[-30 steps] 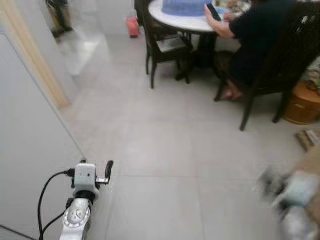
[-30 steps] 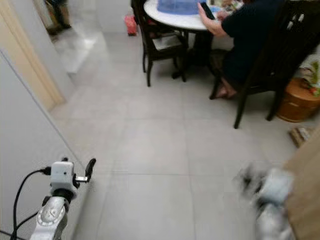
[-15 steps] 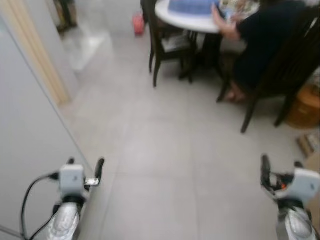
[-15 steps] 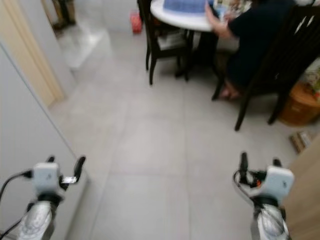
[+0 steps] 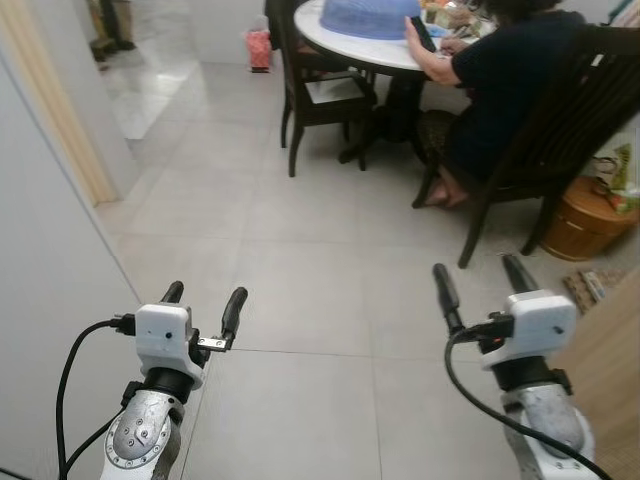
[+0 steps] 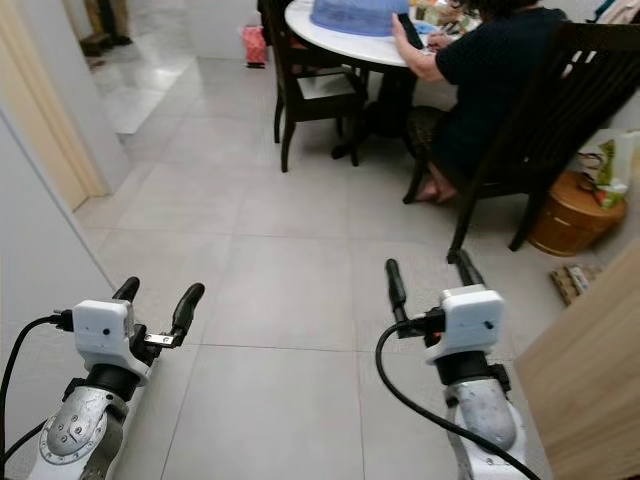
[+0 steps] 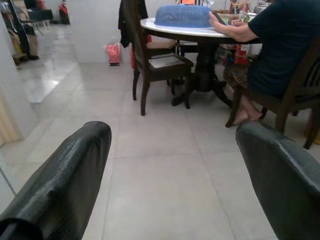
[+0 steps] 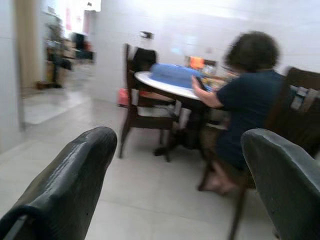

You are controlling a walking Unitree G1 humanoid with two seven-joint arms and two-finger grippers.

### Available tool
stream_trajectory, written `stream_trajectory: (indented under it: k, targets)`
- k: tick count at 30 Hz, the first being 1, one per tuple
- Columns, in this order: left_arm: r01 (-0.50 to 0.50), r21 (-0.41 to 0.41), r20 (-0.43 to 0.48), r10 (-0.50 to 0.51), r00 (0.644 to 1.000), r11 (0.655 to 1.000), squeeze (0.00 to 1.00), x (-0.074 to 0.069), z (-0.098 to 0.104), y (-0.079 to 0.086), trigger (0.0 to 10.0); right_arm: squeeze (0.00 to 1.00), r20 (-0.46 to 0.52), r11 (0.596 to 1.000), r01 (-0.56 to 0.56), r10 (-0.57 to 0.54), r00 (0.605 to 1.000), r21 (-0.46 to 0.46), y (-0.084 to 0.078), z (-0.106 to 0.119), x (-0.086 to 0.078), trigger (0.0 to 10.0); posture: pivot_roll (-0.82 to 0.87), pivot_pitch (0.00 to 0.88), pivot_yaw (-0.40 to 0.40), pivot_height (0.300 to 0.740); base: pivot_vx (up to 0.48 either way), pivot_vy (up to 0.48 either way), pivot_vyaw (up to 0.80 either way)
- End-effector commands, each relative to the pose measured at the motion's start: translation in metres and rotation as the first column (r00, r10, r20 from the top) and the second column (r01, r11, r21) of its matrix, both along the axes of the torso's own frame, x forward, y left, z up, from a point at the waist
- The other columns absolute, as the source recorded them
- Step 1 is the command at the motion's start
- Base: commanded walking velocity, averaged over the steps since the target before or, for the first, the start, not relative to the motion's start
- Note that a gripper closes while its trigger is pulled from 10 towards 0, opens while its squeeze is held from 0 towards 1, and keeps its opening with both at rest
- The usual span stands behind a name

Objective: Restocking fridge

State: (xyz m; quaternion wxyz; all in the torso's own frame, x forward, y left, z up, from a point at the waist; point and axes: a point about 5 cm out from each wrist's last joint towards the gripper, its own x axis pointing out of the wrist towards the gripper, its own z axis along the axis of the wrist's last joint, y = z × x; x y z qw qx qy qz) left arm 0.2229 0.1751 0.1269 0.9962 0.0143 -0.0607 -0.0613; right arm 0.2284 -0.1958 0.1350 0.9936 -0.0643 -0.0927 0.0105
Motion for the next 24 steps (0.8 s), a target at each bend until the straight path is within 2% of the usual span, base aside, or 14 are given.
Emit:
stream_trajectory:
  k: [1, 7, 9, 10, 11, 13, 14, 15, 16, 18, 20, 21, 22, 24]
  targets:
    - [0.002, 0.015, -0.022, -0.002, 1.000, 1.000, 0.00, -0.003, -0.001, 0.003, 10.0, 0.00, -0.014, 1.000, 0.024, -0.024, 1.000, -0.007, -0.006, 0.000, -0.004, 10.0, -0.19, 0.020, -0.002, 0.740, 0.000, 0.000, 0.00]
    - [0.004, 0.036, -0.102, 0.000, 0.995, 0.999, 0.00, -0.005, -0.014, 0.012, 10.0, 0.00, -0.059, 0.995, 0.099, -0.098, 0.993, 0.007, -0.024, -0.006, -0.009, 10.0, -0.18, 0.020, 0.003, 0.740, 0.000, 0.000, 0.00]
    - [-0.013, 0.054, -0.149, 0.021, 0.989, 0.998, 0.00, -0.005, -0.027, 0.021, 10.0, 0.00, -0.087, 0.989, 0.139, -0.134, 0.987, 0.048, -0.035, -0.015, -0.008, 10.0, -0.18, 0.021, 0.004, 0.740, 0.000, 0.000, 0.00]
    - [-0.054, 0.047, -0.202, 0.062, 0.977, 0.997, 0.00, -0.004, -0.042, 0.033, 10.0, 0.00, -0.145, 0.976, 0.206, -0.194, 0.970, 0.076, -0.052, -0.030, -0.009, 10.0, -0.18, 0.021, 0.004, 0.740, 0.000, 0.000, 0.00]
    - [-0.074, 0.032, -0.223, 0.080, 0.972, 0.997, 0.00, -0.003, -0.047, 0.038, 10.0, 0.00, -0.171, 0.969, 0.233, -0.216, 0.961, 0.083, -0.059, -0.037, -0.010, 10.0, -0.18, 0.021, 0.004, 0.740, 0.000, 0.000, 0.00]
    - [-0.187, -0.035, -0.343, 0.164, 0.925, 0.982, 0.00, -0.001, -0.080, 0.060, 10.0, 0.00, -0.317, 0.942, 0.323, -0.280, 0.906, 0.091, -0.084, -0.077, -0.017, 10.0, -0.19, 0.015, 0.004, 0.740, 0.000, 0.000, 0.00]
    - [-0.176, -0.012, -0.416, 0.155, 0.896, 0.984, 0.00, -0.003, -0.097, 0.063, 10.0, 0.00, -0.413, 0.936, 0.340, -0.274, 0.869, 0.094, -0.089, -0.101, -0.022, 10.0, -0.20, 0.013, 0.002, 0.740, 0.000, 0.000, 0.00]
    - [-0.176, -0.012, -0.416, 0.155, 0.896, 0.984, 0.00, -0.003, -0.097, 0.063, 10.0, 0.00, -0.413, 0.936, 0.340, -0.274, 0.869, 0.094, -0.089, -0.101, -0.022, 10.0, -0.20, 0.013, 0.002, 0.740, 0.000, 0.000, 0.00]
    - [-0.148, 0.008, -0.461, 0.135, 0.877, 0.989, 0.00, -0.005, -0.107, 0.063, 10.0, 0.00, -0.465, 0.933, 0.354, -0.287, 0.837, 0.061, -0.091, -0.115, -0.027, 10.0, -0.20, 0.013, 0.002, 0.740, 0.000, 0.000, 0.00]
    - [-0.119, 0.089, -0.596, 0.149, 0.789, 0.989, 0.00, -0.017, -0.139, 0.064, 10.0, 0.00, -0.634, 0.925, 0.376, -0.260, 0.728, 0.051, -0.087, -0.158, -0.048, 10.0, -0.19, 0.012, 0.006, 0.740, 0.000, 0.000, 0.00]
    - [-0.120, 0.091, -0.618, 0.151, 0.772, 0.989, 0.00, -0.020, -0.145, 0.064, 10.0, 0.00, -0.681, 0.928, 0.371, -0.254, 0.686, 0.028, -0.082, -0.169, -0.054, 10.0, -0.19, 0.013, 0.008, 0.740, 0.000, 0.000, 0.00]
    - [-0.111, 0.126, -0.666, 0.167, 0.727, 0.986, 0.00, -0.026, -0.157, 0.062, 10.0, 0.00, -0.741, 0.934, 0.356, -0.223, 0.633, 0.023, -0.071, -0.184, -0.063, 10.0, -0.18, 0.013, 0.009, 0.740, 0.000, 0.000, 0.00]
    - [-0.111, 0.126, -0.666, 0.167, 0.727, 0.986, 0.00, -0.026, -0.157, 0.062, 10.0, 0.00, -0.741, 0.934, 0.356, -0.223, 0.633, 0.023, -0.071, -0.184, -0.063, 10.0, -0.18, 0.013, 0.009, 0.740, 0.000, 0.000, 0.00]
    - [-0.046, 0.162, -0.717, 0.150, 0.681, 0.986, 0.00, -0.030, -0.171, 0.053, 10.0, 0.00, -0.810, 0.939, 0.339, -0.160, 0.563, 0.050, -0.056, -0.201, -0.072, 10.0, -0.17, 0.014, 0.002, 0.740, 0.000, 0.000, 0.00]
